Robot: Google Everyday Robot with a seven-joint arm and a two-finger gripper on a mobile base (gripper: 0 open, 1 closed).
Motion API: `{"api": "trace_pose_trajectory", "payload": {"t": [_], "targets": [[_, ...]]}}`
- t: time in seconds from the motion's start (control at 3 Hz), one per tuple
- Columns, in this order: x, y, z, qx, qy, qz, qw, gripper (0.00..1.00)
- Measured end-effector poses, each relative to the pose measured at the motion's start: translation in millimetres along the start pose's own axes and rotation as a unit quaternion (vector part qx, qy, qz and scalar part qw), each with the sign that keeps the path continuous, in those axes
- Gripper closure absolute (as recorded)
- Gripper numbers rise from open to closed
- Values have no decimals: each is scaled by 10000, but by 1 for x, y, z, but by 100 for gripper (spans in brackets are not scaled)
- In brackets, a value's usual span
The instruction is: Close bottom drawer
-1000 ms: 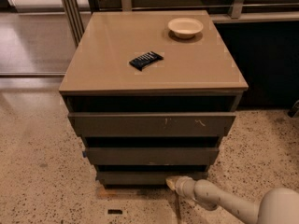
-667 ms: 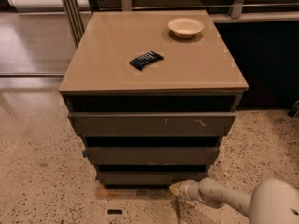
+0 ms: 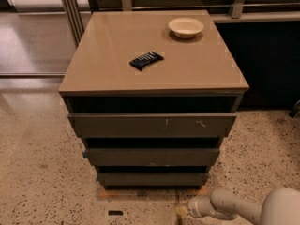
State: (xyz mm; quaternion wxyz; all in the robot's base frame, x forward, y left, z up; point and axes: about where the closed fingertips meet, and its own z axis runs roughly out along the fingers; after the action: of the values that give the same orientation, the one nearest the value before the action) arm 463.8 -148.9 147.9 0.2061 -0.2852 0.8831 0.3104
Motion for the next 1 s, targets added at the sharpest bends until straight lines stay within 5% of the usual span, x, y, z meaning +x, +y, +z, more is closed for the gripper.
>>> {"api": "trace_pose_trajectory", "payload": {"t": [1.0], "targets": [[0, 0, 1, -5, 3, -5, 10000, 13]]}}
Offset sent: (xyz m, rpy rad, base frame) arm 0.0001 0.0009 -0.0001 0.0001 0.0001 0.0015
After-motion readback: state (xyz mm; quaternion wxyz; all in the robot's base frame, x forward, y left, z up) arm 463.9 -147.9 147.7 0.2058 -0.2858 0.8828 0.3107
